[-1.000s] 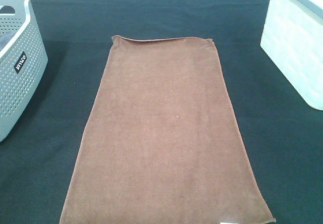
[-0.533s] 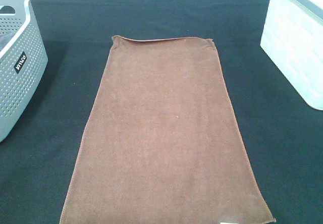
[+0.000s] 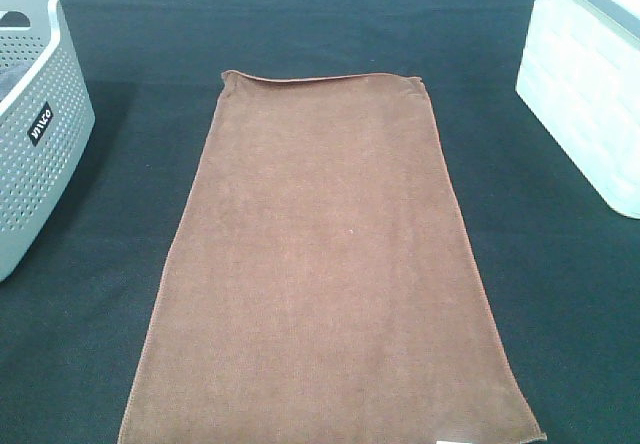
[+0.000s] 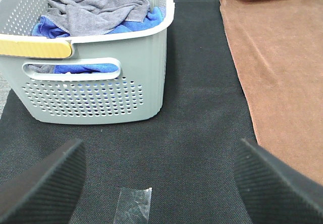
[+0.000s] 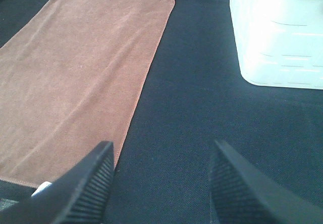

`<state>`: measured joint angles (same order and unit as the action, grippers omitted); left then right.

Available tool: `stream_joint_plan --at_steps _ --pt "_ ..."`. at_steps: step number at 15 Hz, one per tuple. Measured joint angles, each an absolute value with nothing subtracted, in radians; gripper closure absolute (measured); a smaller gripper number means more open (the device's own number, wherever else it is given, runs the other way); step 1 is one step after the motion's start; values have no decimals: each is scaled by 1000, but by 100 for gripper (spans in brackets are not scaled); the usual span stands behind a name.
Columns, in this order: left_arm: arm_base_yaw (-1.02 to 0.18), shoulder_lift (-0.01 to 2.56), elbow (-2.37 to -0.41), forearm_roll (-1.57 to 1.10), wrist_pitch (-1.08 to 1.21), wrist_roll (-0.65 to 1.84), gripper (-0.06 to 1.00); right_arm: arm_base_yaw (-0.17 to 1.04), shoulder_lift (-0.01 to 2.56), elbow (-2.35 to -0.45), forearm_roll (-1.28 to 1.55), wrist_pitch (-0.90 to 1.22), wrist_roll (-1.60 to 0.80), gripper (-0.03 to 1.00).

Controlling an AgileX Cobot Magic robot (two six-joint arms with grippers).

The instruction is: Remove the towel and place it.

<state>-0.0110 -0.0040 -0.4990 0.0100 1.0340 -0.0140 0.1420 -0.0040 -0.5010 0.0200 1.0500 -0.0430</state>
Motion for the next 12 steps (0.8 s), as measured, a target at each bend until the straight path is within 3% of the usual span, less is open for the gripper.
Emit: stream_joint_plan --at_steps 12 --pt "-11 -4 -499 10 1034 -11 18 142 -4 -501 20 1050 -43 42"
